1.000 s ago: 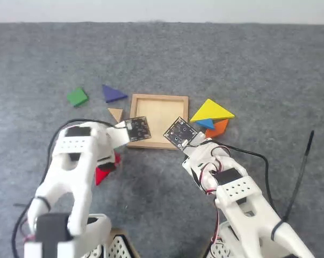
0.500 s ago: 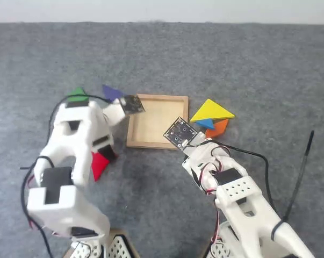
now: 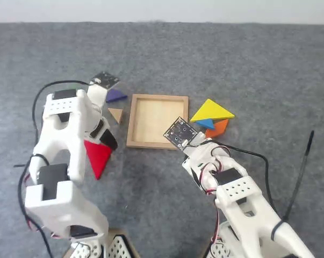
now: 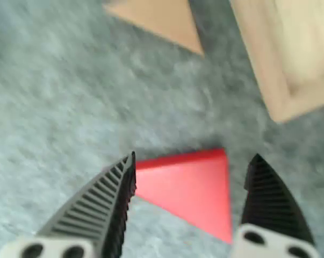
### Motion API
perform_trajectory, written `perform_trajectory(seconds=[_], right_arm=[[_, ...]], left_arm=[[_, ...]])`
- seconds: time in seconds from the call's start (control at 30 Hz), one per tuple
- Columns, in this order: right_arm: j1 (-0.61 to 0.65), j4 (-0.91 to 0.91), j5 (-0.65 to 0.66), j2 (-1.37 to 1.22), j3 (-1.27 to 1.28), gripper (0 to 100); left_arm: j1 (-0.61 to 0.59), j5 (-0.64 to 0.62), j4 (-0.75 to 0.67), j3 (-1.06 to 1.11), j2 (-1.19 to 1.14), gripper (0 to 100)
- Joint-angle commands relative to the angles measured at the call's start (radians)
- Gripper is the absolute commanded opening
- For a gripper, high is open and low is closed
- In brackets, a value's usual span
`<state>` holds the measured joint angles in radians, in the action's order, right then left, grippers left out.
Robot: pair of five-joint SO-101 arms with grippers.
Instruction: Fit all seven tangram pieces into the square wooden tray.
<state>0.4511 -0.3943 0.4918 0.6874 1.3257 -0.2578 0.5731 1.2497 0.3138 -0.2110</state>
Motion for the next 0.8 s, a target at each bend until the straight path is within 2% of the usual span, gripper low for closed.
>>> perform_trajectory(seconds=[0.0, 0.1, 0.27, 0.4, 0.5, 0.57, 0.67, 0.77], right_arm=[[0.005, 0.015, -0.008, 0.008, -0.008, 0.8], [0.005, 0.01, -0.008, 0.008, -0.008, 0.8], [0.005, 0.01, -0.006, 0.008, -0.008, 0.8], [0.005, 0.01, -0.006, 0.008, -0.008, 0.8], [0.005, 0.01, -0.006, 0.008, -0.008, 0.8], [0.005, 0.012, -0.005, 0.008, -0.008, 0.8], [0.005, 0.013, -0.005, 0.008, -0.008, 0.8], [0.005, 0.015, -0.005, 0.008, -0.008, 0.8]], left_arm=[[0.003, 0.035, 0.078, -0.087, 0.02, 31], [-0.005, 0.23, 0.103, -0.163, 0.011, 31], [0.009, 0.287, 0.074, -0.209, -0.04, 31], [-0.012, 0.571, -0.037, -0.208, -0.13, 31], [-0.008, 0.75, 0.012, -0.213, -0.181, 31], [0.009, 0.778, 0.074, -0.22, -0.186, 31], [0.02, 0.775, 0.091, -0.223, -0.193, 31], [0.015, 0.709, 0.097, -0.223, -0.189, 31]])
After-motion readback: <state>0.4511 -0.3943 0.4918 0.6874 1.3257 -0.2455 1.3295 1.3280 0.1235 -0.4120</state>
